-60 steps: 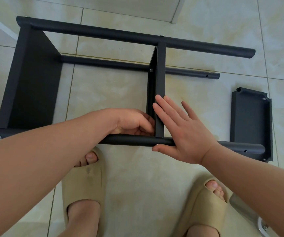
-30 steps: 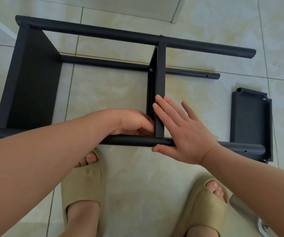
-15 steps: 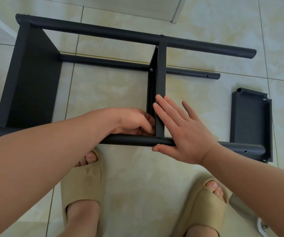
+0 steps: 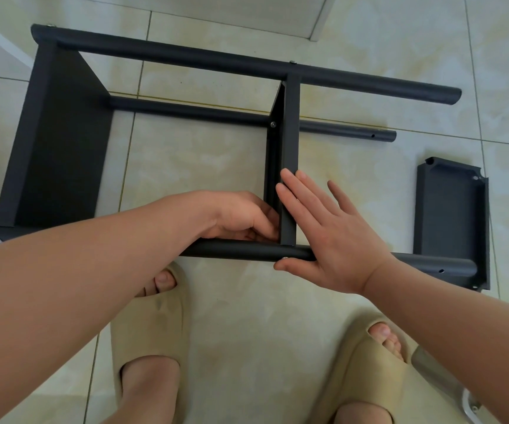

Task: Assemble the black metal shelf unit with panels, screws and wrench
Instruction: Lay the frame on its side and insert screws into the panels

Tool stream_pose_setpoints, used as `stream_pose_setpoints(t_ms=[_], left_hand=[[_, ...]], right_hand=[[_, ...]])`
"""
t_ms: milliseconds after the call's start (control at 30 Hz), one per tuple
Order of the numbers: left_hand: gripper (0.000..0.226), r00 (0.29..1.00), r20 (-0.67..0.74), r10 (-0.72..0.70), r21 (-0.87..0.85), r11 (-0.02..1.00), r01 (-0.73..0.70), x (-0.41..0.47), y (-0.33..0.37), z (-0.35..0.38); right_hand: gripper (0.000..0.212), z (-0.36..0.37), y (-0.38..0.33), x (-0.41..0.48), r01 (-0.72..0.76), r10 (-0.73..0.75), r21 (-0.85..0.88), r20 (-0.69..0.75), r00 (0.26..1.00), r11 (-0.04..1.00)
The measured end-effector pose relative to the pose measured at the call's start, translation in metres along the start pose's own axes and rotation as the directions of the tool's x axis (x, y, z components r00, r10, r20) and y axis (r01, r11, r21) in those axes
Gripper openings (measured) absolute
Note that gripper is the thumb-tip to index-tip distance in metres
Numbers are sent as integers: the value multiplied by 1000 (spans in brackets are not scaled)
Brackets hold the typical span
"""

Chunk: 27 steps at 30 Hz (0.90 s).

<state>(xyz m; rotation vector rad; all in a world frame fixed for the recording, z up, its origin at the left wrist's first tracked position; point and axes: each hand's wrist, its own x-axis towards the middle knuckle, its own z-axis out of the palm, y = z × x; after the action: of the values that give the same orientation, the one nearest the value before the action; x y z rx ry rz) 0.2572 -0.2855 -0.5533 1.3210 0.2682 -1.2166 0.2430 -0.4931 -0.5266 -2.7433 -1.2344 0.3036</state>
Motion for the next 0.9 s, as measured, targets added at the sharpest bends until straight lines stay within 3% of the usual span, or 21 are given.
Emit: stream_pose_setpoints(t_ms=[233, 467, 900], left_hand=[[18, 997, 66, -30, -30, 999, 32, -1, 1, 2], [9, 1000, -15, -4, 87, 996, 5, 1, 2, 5], [10, 999, -33, -9, 169, 985, 14, -1, 4, 5]], right_hand=[[98, -1, 0, 0, 0, 0, 2, 11, 1000, 1000], [98, -2, -1, 0, -8, 8, 5, 8, 1000, 1000], [98, -2, 1, 2, -26, 25, 26, 22, 999, 999]])
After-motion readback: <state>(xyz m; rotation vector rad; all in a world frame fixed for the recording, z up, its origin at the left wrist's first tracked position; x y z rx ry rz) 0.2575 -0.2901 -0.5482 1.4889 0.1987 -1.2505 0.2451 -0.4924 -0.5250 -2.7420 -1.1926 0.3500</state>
